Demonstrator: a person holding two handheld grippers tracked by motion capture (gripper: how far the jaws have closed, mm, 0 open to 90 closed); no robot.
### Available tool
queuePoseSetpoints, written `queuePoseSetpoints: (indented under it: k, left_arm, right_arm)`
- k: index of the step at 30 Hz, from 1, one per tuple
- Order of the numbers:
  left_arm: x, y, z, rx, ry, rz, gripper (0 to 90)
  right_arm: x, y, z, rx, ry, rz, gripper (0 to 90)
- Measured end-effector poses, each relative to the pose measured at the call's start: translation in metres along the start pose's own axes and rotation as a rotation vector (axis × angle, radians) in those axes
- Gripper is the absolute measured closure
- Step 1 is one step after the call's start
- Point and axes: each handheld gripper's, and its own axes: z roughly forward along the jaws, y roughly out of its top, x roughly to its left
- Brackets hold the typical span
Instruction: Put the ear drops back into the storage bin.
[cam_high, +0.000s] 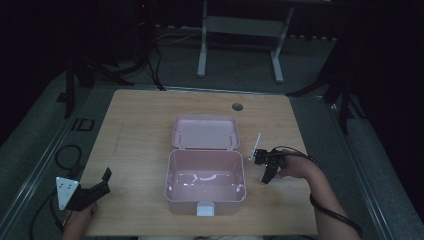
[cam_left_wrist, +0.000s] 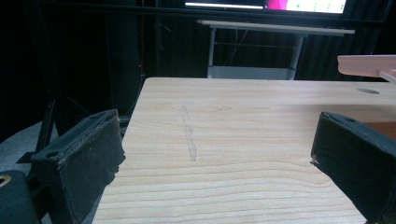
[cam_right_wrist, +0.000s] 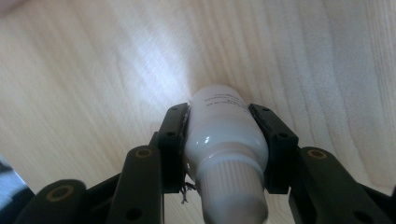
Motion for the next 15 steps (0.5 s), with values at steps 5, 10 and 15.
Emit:
queuePoseSetpoints:
  k: [5,10,15]
  left_arm:
    - [0.000,0.000,0.000,-0.001,0.001,-0.001,2.4]
    - [0.000,0.000,0.000,0.000,0.002,-0.002,2.3]
    - [0.000,0.000,0.000,0.000,0.002,-0.002,2.4]
  right_arm:
    - [0.012,-0.007,-0.003,0.018,-0.009,-0.115,59.3]
    - [0.024,-0.012,-0.008,0.018,-0.023,-0.195,59.3]
    - [0.035,-0.013,-0.012,0.033,-0.059,-0.270,59.4]
